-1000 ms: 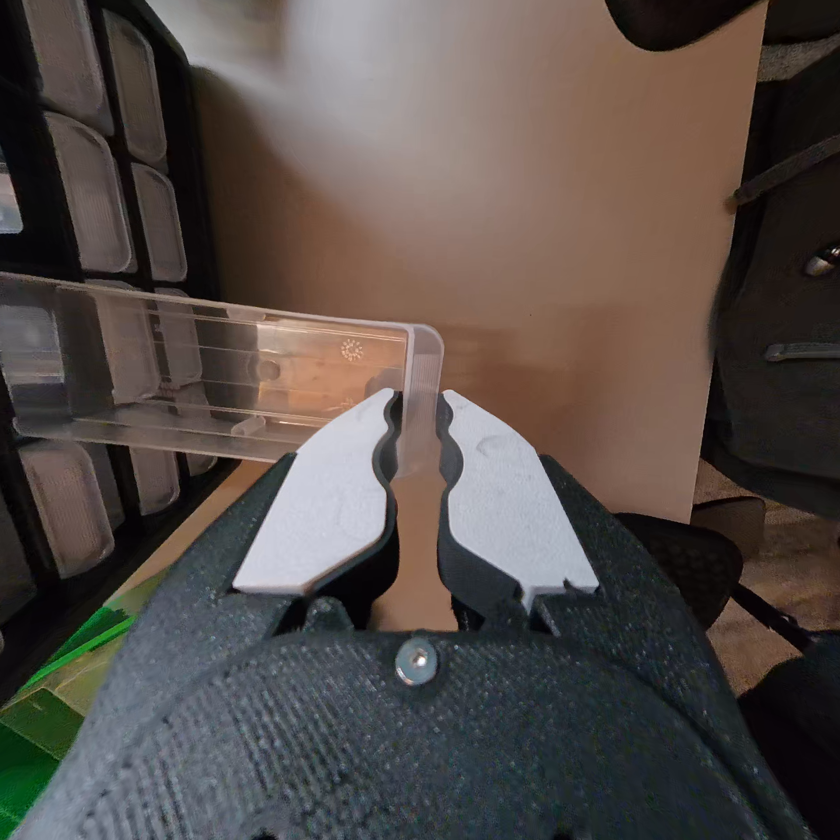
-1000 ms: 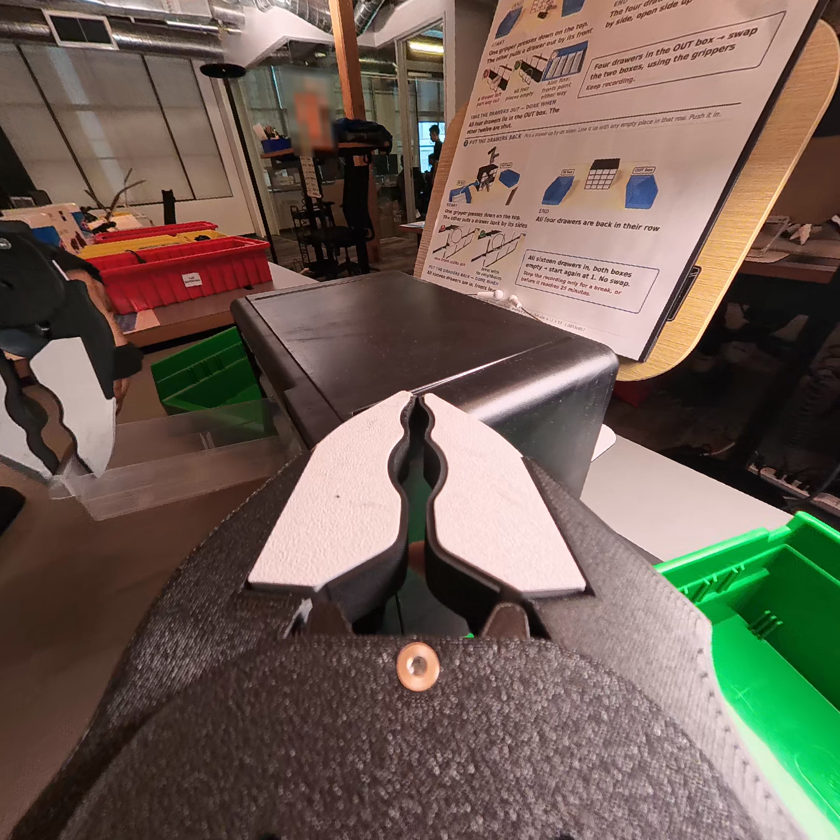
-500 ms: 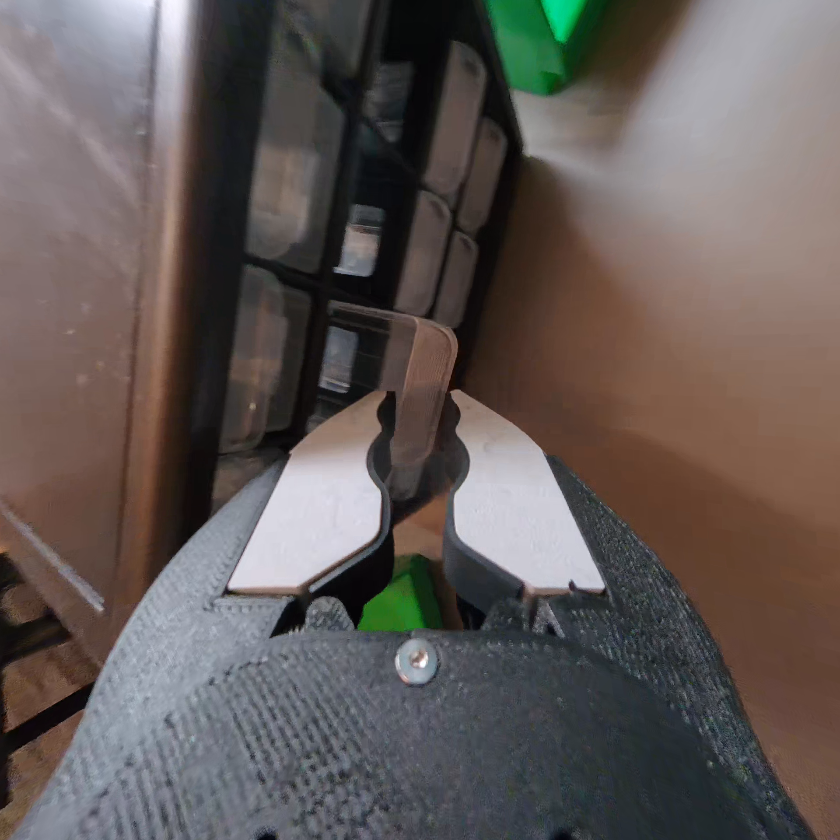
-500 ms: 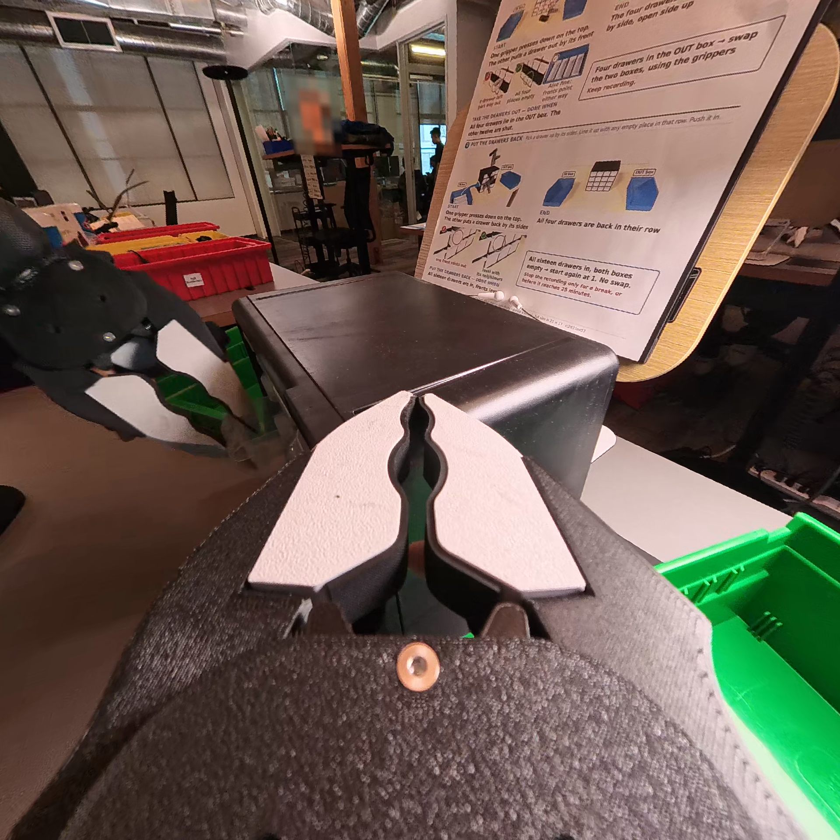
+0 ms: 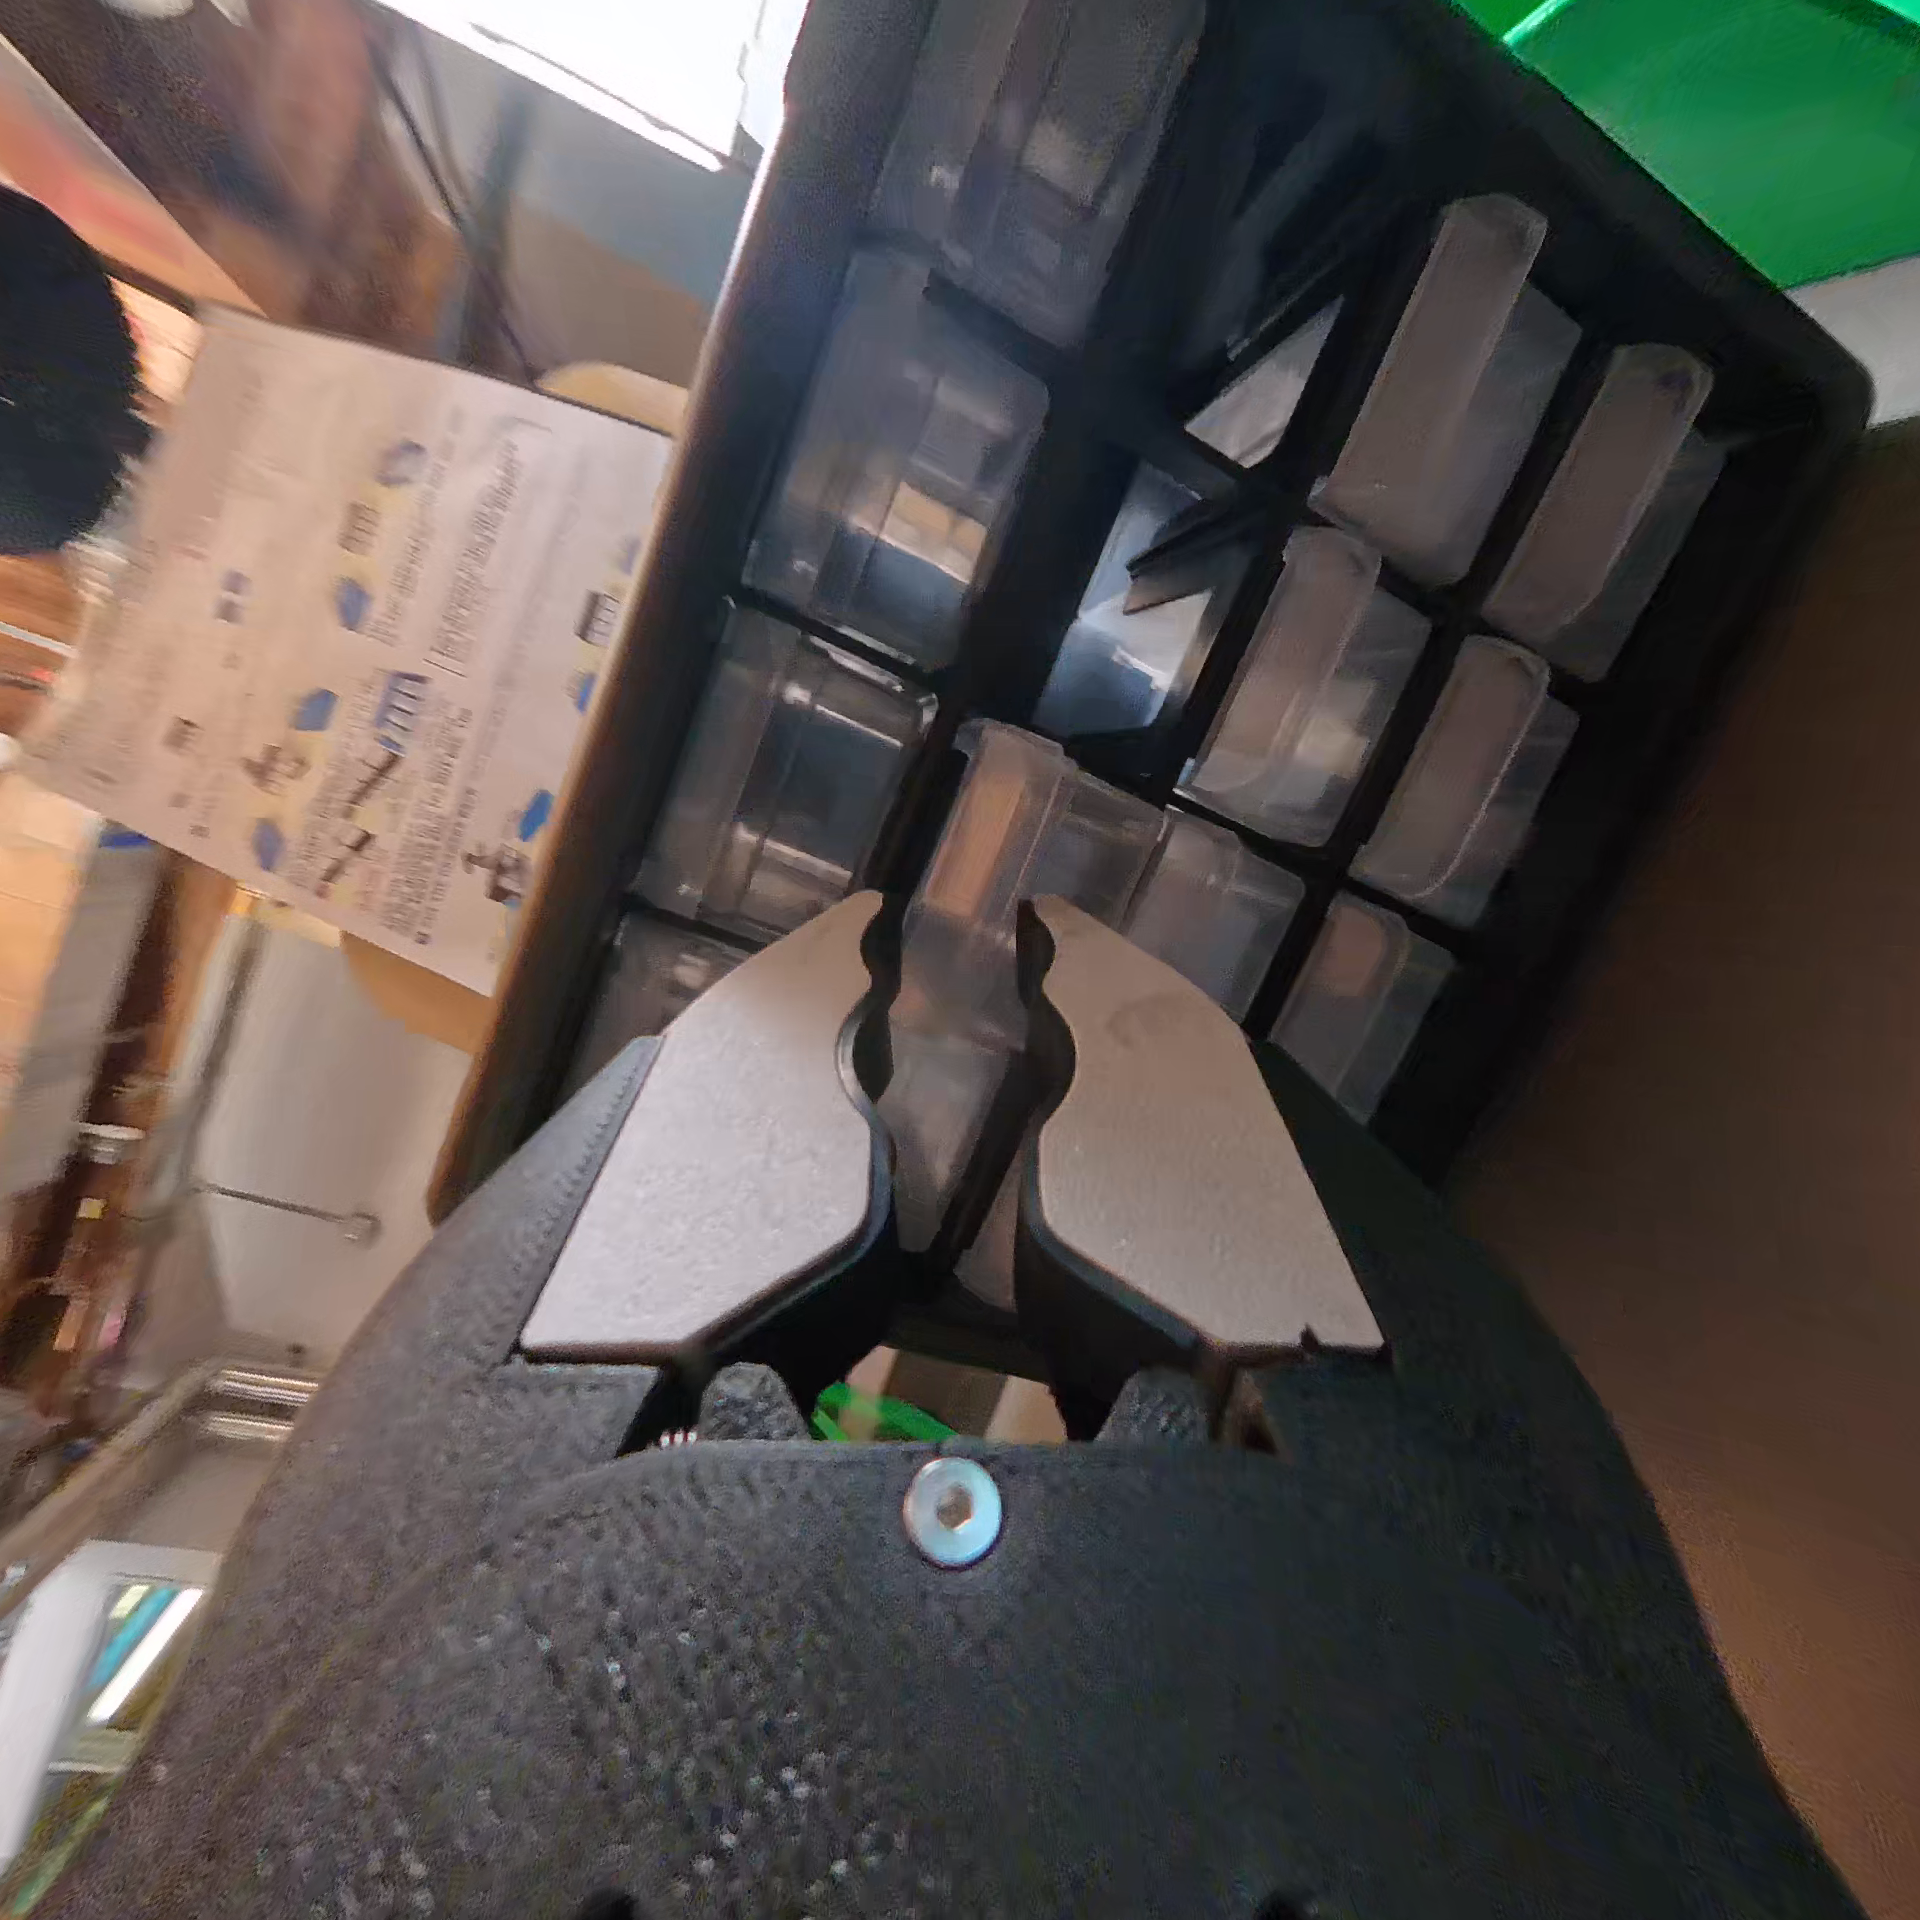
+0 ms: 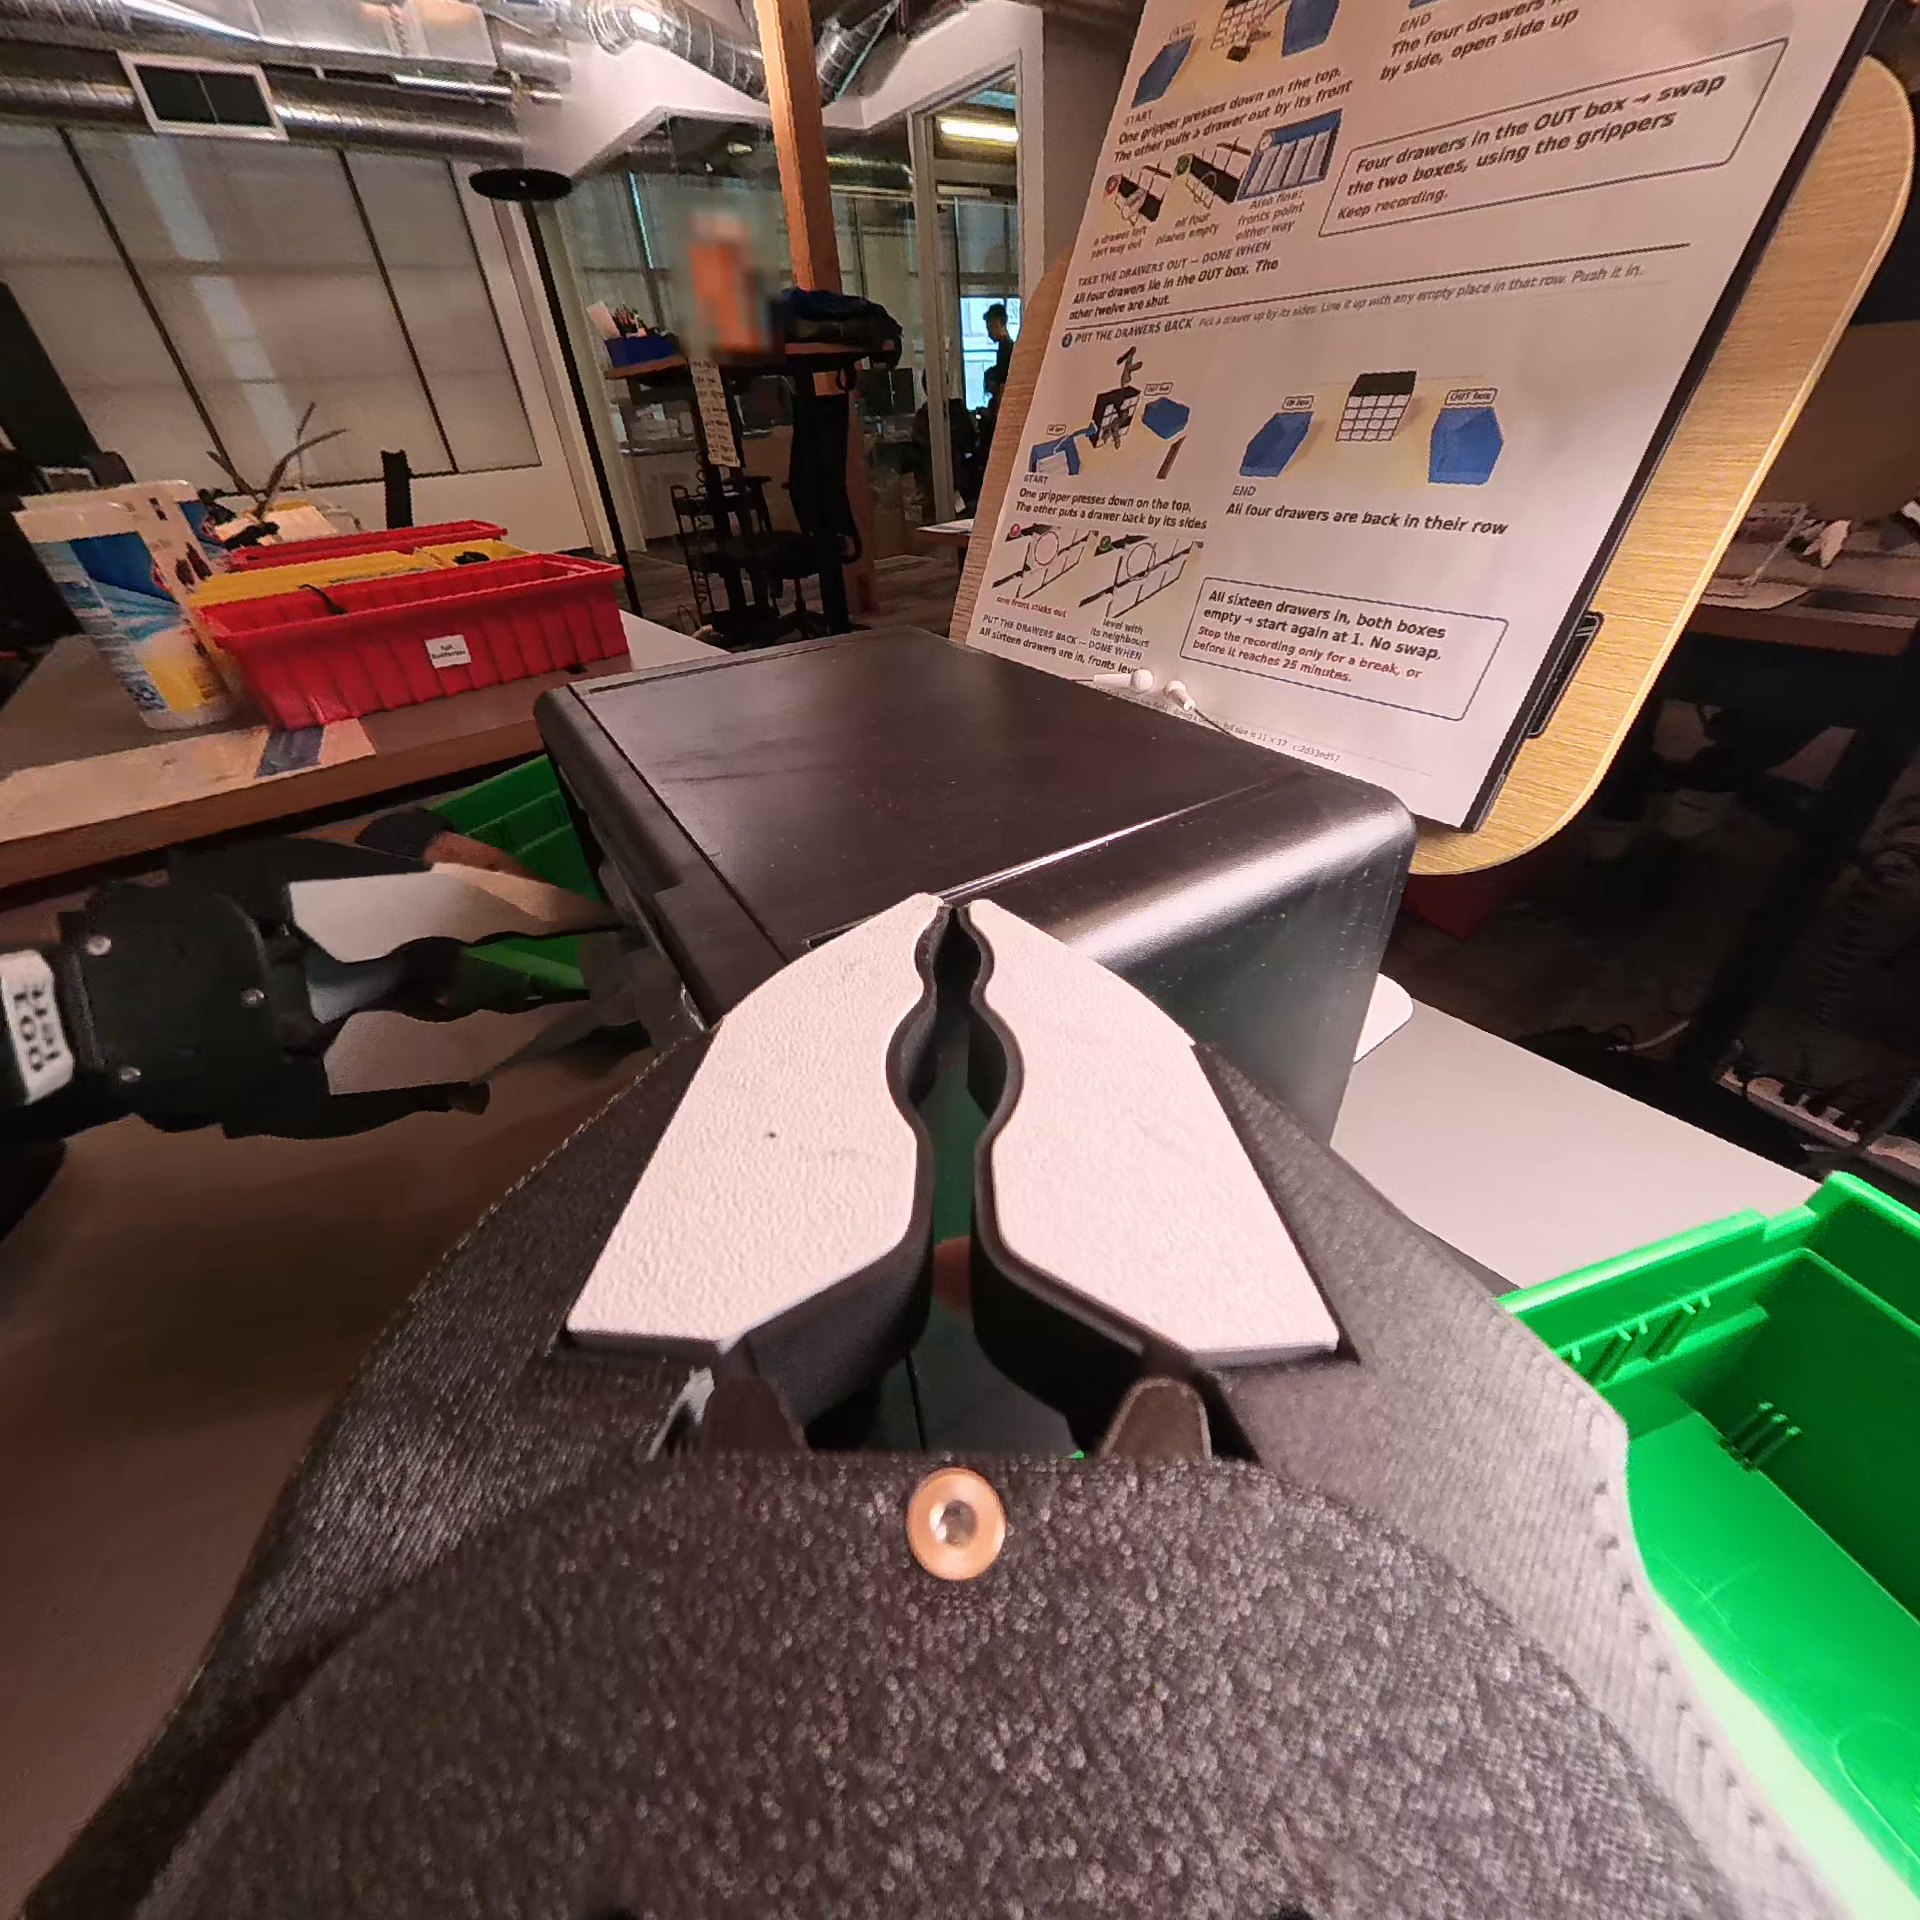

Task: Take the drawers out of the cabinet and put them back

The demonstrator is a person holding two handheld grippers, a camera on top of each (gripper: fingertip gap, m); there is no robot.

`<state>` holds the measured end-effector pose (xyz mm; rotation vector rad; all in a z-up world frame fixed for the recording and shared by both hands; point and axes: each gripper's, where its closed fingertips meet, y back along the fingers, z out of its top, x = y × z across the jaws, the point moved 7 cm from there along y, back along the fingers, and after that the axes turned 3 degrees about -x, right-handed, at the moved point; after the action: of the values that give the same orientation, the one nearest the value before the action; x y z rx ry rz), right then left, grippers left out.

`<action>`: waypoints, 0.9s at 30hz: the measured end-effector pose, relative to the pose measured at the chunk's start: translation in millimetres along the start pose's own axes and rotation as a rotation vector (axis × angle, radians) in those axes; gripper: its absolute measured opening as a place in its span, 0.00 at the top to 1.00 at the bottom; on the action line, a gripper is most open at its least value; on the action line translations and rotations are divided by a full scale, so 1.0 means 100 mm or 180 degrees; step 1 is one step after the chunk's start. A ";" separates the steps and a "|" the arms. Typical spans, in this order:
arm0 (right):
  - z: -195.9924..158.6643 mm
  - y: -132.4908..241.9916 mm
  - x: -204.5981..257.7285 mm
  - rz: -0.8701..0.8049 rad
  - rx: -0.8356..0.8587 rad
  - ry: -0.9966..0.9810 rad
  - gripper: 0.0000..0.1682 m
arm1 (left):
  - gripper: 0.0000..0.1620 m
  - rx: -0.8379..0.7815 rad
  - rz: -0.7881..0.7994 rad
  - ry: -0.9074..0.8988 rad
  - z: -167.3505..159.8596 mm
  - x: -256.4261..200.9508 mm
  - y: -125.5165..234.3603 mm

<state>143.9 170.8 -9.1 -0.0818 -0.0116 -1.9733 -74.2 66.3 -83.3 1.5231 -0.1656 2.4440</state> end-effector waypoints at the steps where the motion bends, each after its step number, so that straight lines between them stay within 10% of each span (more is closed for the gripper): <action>1: 0.00 0.00 0.00 -0.0001 -0.0001 -0.0002 1.00 | 0.88 -0.0078 0.0108 -0.0081 0.00 -0.02 0.01; 13: -0.01 0.00 -0.01 0.0017 -0.0045 -0.0057 1.00 | 0.89 -0.0402 0.0751 -0.0955 -0.09 -0.19 -0.05; 27: -0.01 0.00 0.00 0.0004 -0.0073 -0.0077 1.00 | 0.90 -0.0117 0.0819 -0.0567 -0.08 -0.20 -0.14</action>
<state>143.7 171.2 -10.5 -0.1206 -0.0046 -1.9715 -68.9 78.2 -105.0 1.8019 -0.4645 2.4727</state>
